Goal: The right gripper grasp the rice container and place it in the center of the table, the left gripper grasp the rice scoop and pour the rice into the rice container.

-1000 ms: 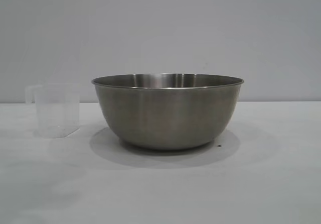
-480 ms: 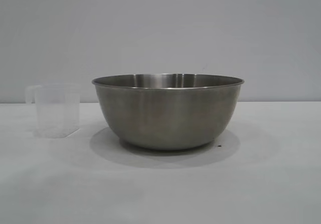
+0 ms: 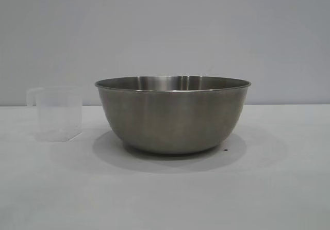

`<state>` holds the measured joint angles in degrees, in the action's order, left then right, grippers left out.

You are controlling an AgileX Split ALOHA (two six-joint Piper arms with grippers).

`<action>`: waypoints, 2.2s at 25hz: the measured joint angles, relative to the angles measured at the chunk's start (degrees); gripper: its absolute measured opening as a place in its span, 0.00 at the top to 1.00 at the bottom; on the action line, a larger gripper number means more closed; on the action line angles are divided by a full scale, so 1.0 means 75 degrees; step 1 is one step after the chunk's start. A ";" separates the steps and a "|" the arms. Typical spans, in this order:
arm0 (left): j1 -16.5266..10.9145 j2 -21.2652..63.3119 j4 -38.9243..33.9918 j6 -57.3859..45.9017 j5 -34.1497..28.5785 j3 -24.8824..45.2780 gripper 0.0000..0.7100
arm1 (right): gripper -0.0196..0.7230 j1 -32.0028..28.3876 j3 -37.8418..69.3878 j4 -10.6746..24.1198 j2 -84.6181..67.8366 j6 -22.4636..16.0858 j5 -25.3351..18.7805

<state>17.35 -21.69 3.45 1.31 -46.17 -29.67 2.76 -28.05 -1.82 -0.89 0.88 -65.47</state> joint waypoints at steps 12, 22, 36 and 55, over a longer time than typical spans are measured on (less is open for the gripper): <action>0.0000 0.1801 -0.0675 0.0017 -0.2213 -0.0015 0.39 | 0.40 0.0000 0.0000 0.0000 0.0000 0.0000 0.0000; 0.0000 0.2051 -0.0803 0.0017 -0.2401 0.0256 0.39 | 0.40 0.0000 0.0000 0.0000 0.0000 0.0000 0.0000; 0.0000 0.2051 -0.0803 0.0017 -0.2394 0.0256 0.39 | 0.40 0.0000 0.0000 0.0000 0.0000 0.0000 0.0000; 0.0000 0.2051 -0.0415 0.0090 -0.2394 0.0256 0.39 | 0.40 0.0000 0.0000 0.0000 0.0000 0.0000 0.0000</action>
<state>17.35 -6.30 0.34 1.98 -64.13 -27.75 2.76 -28.05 -1.82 -0.89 0.88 -65.47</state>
